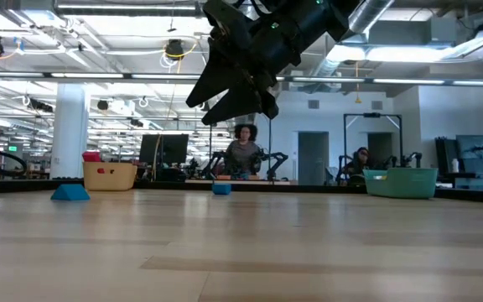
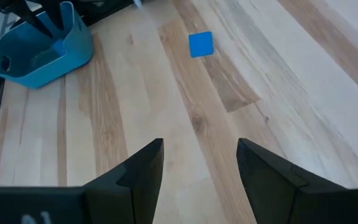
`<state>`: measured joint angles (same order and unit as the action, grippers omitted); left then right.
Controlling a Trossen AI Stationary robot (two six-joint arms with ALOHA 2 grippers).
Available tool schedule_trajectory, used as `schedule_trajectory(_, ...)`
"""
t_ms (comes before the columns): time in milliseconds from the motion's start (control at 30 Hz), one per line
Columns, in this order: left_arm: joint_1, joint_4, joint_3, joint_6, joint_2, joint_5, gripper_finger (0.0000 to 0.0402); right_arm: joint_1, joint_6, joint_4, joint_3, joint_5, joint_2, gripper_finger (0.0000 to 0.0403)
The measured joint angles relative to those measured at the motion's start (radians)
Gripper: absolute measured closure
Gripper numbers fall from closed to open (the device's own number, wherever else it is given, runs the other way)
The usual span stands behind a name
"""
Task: Sort & place blocks by color
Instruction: Put the bottom blue block into the blue bin
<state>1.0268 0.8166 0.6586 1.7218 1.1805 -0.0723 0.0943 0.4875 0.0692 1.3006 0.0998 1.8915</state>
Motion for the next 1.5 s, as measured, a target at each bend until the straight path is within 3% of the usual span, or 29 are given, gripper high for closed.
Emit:
schedule_trajectory(233, 0.0, -0.003, 0.005, 0.046, -0.009, -0.03, 0.0277, -0.014, 0.009, 0.0, 0.0, -0.001, 0.0, 0.018)
schedule_trajectory(400, 0.0, 0.029, 0.058, 0.013, -0.01, 0.006, 0.0241, -0.027, 0.061, -0.001, 0.0, -0.019, 0.0, 0.018)
schedule_trajectory(667, 0.0, 0.166, 0.159, -0.093, -0.01, 0.184, 0.0224, -0.009, 0.171, 0.009, 0.024, 0.014, 0.002, 0.0185)
schedule_trajectory(867, 0.0, 0.187, 0.202, -0.211, -0.01, 0.306, 0.0224, 0.038, 0.17, 0.019, 0.081, 0.146, 0.002, 0.0197)
schedule_trajectory(1067, -0.012, 0.191, 0.205, -0.428, -0.01, 0.498, 0.0224, 0.062, 0.226, 0.198, 0.178, 0.22, 0.002, 0.0197)
schedule_trajectory(1267, -0.153, 0.268, 0.206, -0.643, -0.01, 0.548, 0.0224, 0.132, 0.231, 0.348, 0.236, 0.242, 0.002, 0.0193)
schedule_trajectory(1433, -0.36, 0.304, 0.2, -0.892, -0.01, 0.577, 0.0224, 0.13, 0.165, 0.35, 0.236, 0.231, 0.002, 0.0188)
schedule_trajectory(1500, -0.457, 0.263, 0.174, -1.022, -0.011, 0.539, 0.0224, 0.101, 0.133, 0.349, 0.236, 0.199, 0.002, 0.0186)
